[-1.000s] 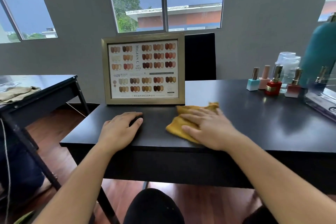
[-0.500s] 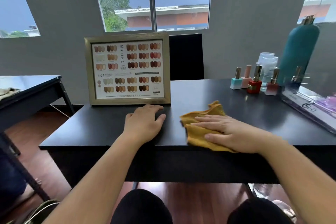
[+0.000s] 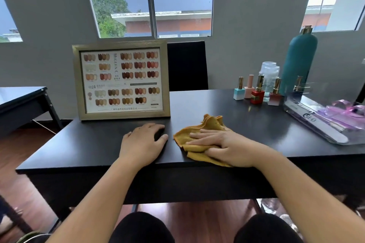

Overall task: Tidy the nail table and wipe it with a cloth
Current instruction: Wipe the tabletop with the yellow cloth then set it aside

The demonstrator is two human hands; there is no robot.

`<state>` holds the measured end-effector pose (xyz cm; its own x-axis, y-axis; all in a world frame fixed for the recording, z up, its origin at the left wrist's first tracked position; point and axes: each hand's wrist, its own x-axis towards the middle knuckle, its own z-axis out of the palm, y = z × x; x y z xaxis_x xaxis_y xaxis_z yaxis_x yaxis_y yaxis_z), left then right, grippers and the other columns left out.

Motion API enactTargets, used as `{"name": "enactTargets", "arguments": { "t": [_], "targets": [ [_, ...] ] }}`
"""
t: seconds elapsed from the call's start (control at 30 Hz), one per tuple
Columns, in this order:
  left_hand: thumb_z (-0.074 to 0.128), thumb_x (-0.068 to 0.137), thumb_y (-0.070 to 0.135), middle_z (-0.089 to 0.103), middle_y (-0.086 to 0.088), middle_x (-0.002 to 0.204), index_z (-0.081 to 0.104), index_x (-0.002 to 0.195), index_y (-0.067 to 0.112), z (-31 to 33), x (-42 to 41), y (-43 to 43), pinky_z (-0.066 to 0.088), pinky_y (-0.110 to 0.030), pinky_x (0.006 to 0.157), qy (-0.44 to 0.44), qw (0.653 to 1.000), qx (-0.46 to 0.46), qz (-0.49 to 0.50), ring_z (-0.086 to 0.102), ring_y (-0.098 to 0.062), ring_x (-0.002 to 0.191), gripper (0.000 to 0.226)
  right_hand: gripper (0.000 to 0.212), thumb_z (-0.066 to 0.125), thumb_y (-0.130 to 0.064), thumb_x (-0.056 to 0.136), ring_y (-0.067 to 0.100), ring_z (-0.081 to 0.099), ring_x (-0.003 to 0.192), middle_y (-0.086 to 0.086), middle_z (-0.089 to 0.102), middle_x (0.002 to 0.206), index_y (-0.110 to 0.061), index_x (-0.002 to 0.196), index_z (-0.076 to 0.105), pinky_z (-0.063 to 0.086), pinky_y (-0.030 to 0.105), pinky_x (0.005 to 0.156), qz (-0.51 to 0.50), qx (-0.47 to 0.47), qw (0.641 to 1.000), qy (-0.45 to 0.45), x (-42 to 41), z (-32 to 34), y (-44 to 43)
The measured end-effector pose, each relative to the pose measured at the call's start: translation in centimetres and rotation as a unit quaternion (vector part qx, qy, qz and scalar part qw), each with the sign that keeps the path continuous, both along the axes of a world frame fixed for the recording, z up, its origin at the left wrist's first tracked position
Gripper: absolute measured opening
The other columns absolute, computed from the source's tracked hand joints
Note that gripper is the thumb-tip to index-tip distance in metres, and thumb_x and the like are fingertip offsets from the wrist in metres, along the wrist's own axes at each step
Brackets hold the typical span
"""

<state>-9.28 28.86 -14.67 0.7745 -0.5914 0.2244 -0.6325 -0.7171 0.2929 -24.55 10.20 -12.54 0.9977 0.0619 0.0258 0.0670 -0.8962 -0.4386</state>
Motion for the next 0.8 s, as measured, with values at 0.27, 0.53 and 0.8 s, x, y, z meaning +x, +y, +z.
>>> {"name": "enactTargets", "arguments": {
  "t": [0.27,0.53,0.8],
  "targets": [
    [0.035,0.094,0.045,0.042,0.015,0.143,0.043,0.134,0.039,0.1,-0.2,-0.4,0.031,-0.043,0.107,-0.003,1.0,0.0,0.002,0.038,-0.013,0.131,0.041,0.058,0.03,-0.058,0.093,0.017,0.008,0.146,-0.01,0.01,0.159,-0.039,0.147,0.02,0.008,0.054,0.116,-0.336,-0.122,0.931,0.076,-1.4,-0.3,-5.8],
    [0.036,0.096,0.031,0.044,0.017,0.143,0.048,0.131,0.039,0.3,0.0,0.1,0.032,-0.038,0.108,0.024,0.999,-0.041,-0.005,0.038,-0.01,0.132,0.038,0.051,0.027,-0.046,0.095,0.011,0.008,0.146,-0.019,0.014,0.157,-0.046,0.145,0.022,-0.002,0.053,0.116,-0.089,-0.141,0.986,0.003,4.6,-1.0,3.7],
    [0.037,0.096,0.034,0.042,0.016,0.144,0.046,0.133,0.038,0.2,-0.1,0.1,0.031,-0.037,0.107,0.009,0.999,-0.032,-0.006,0.036,-0.011,0.133,0.038,0.04,0.054,-0.027,0.092,-0.002,0.03,0.136,-0.027,0.04,0.141,-0.048,0.126,0.051,0.016,0.021,0.115,-0.116,0.044,0.992,-0.031,-2.5,0.0,-5.4]
  ]
}}
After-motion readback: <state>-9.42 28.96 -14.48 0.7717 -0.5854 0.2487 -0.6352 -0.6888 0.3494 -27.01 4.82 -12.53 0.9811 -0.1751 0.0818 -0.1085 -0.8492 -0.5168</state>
